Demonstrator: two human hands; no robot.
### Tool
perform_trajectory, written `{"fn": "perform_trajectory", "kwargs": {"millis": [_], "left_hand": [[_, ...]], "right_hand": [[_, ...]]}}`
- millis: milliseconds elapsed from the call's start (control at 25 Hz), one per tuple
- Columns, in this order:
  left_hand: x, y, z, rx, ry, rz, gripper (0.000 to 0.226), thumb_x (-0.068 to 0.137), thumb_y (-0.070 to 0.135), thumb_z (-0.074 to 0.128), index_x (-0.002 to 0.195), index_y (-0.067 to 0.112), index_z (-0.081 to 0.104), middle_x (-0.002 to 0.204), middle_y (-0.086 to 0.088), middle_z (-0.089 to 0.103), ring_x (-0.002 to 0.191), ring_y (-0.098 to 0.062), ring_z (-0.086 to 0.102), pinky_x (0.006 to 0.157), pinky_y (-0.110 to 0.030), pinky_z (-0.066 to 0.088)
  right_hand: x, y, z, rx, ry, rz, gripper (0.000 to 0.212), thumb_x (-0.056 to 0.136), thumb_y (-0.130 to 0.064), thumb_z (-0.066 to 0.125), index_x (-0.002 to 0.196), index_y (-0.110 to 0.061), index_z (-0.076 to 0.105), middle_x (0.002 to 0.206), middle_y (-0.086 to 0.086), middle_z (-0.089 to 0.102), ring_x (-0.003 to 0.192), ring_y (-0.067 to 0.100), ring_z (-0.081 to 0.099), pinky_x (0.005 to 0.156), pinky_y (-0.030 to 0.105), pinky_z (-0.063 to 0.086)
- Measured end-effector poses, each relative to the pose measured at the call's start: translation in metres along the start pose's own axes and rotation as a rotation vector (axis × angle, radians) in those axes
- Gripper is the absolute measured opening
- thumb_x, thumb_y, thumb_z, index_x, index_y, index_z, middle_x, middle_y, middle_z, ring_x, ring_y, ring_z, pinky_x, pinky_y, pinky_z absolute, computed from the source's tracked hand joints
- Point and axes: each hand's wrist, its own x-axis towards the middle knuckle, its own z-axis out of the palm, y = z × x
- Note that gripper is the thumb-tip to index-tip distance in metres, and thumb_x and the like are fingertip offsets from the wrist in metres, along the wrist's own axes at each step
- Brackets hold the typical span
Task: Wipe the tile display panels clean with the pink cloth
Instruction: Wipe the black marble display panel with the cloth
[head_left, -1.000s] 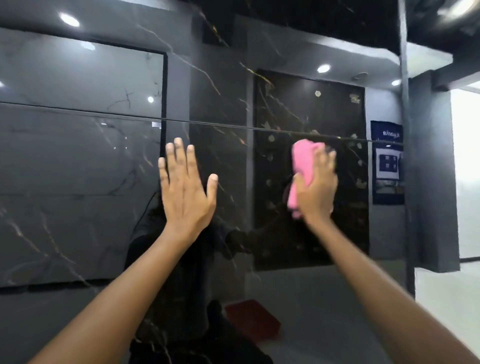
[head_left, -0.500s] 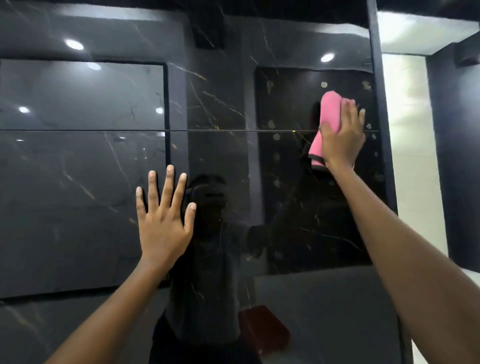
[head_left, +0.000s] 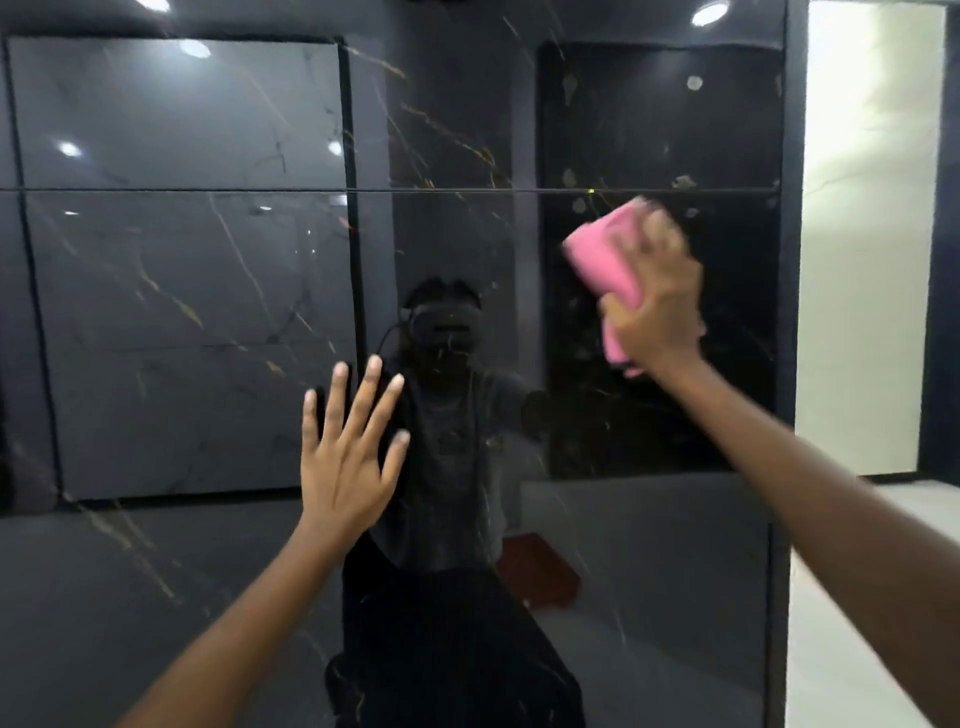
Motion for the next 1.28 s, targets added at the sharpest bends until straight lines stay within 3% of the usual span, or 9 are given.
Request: {"fn": "perform_trajectory", "kwargs": {"millis": [80, 200, 440, 520, 800, 920, 1080, 1160, 1280], "left_hand": [[-0.014, -0.005, 0.010, 0.042, 0.000, 0.064, 0.058, 0.099, 0.042, 0.031, 0.153, 0.024, 0.020, 0.161, 0.000, 0.016, 0.150, -0.028, 0.009, 0.119, -0.049, 0.004], [-0.015, -0.006, 0.016, 0.038, 0.002, 0.034, 0.057, 0.100, 0.041, 0.029, 0.154, 0.024, 0.019, 0.161, -0.003, 0.016, 0.149, -0.031, 0.009, 0.119, -0.050, 0.004], [-0.017, -0.009, 0.008, -0.033, -0.035, 0.024, 0.055, 0.103, 0.042, 0.026, 0.154, 0.025, 0.018, 0.162, 0.000, 0.013, 0.150, -0.021, -0.003, 0.120, -0.046, -0.001], [-0.038, -0.005, 0.002, -0.068, -0.035, -0.026, 0.056, 0.101, 0.040, 0.031, 0.154, 0.024, 0.019, 0.163, 0.003, 0.004, 0.150, -0.019, -0.005, 0.120, -0.043, -0.005], [-0.097, -0.035, 0.017, -0.011, -0.067, 0.066, 0.055, 0.103, 0.042, 0.024, 0.155, 0.025, 0.015, 0.164, 0.006, 0.000, 0.150, -0.026, 0.000, 0.120, -0.048, 0.001], [-0.102, -0.032, 0.022, -0.013, -0.024, 0.072, 0.053, 0.103, 0.040, 0.026, 0.153, 0.021, 0.022, 0.163, 0.003, 0.004, 0.150, -0.028, 0.004, 0.120, -0.051, 0.004], [-0.096, -0.032, 0.012, -0.083, -0.063, 0.044, 0.052, 0.104, 0.041, 0.024, 0.153, 0.024, 0.022, 0.163, 0.009, -0.003, 0.150, -0.022, -0.002, 0.120, -0.046, -0.002], [-0.115, -0.026, 0.004, -0.150, -0.080, -0.012, 0.055, 0.100, 0.040, 0.031, 0.152, 0.024, 0.023, 0.163, 0.011, -0.003, 0.150, -0.020, -0.003, 0.120, -0.045, -0.004], [-0.168, -0.020, 0.003, -0.126, -0.110, 0.045, 0.064, 0.095, 0.039, 0.038, 0.154, 0.032, 0.015, 0.163, 0.010, -0.001, 0.151, -0.022, -0.002, 0.120, -0.046, -0.003]], "right_hand": [[0.024, 0.037, -0.019, -0.037, 0.028, 0.161, 0.072, 0.077, -0.026, 0.049, 0.148, -0.019, 0.039, 0.157, 0.007, 0.031, 0.146, 0.029, 0.022, 0.114, 0.050, 0.025], [-0.017, 0.010, 0.005, -0.025, 0.079, 0.142, 0.077, 0.074, -0.024, 0.051, 0.150, -0.022, 0.036, 0.158, 0.003, 0.028, 0.148, 0.023, 0.019, 0.111, 0.051, 0.029], [-0.239, -0.106, 0.053, 0.003, -0.384, -0.780, 0.074, 0.072, -0.028, 0.068, 0.143, -0.022, 0.048, 0.152, -0.003, 0.040, 0.144, 0.019, 0.031, 0.111, 0.044, 0.021], [-0.210, -0.087, 0.044, 0.032, -0.341, -0.694, 0.075, 0.069, -0.025, 0.068, 0.141, -0.020, 0.047, 0.150, 0.002, 0.041, 0.142, 0.022, 0.035, 0.110, 0.041, 0.023], [-0.088, 0.016, 0.001, 0.012, 0.049, 0.124, 0.071, 0.074, -0.017, 0.057, 0.143, -0.011, 0.045, 0.155, 0.013, 0.034, 0.146, 0.030, 0.023, 0.110, 0.047, 0.028], [-0.178, -0.047, 0.033, 0.039, -0.089, -0.100, 0.086, 0.063, -0.019, 0.068, 0.144, -0.013, 0.041, 0.153, 0.008, 0.035, 0.146, 0.026, 0.024, 0.112, 0.039, 0.022], [-0.309, -0.135, 0.059, 0.029, -0.472, -0.883, 0.073, 0.077, -0.025, 0.065, 0.145, -0.020, 0.039, 0.155, -0.002, 0.034, 0.148, 0.016, 0.020, 0.120, 0.039, 0.010], [-0.293, -0.120, 0.053, 0.052, -0.473, -0.837, 0.065, 0.081, -0.023, 0.060, 0.144, -0.019, 0.041, 0.153, 0.000, 0.038, 0.147, 0.017, 0.024, 0.120, 0.038, 0.012], [-0.207, -0.046, 0.034, 0.041, -0.292, -0.257, 0.071, 0.076, -0.026, 0.056, 0.144, -0.026, 0.037, 0.146, 0.009, 0.047, 0.136, 0.028, 0.040, 0.109, 0.054, 0.035]]}}
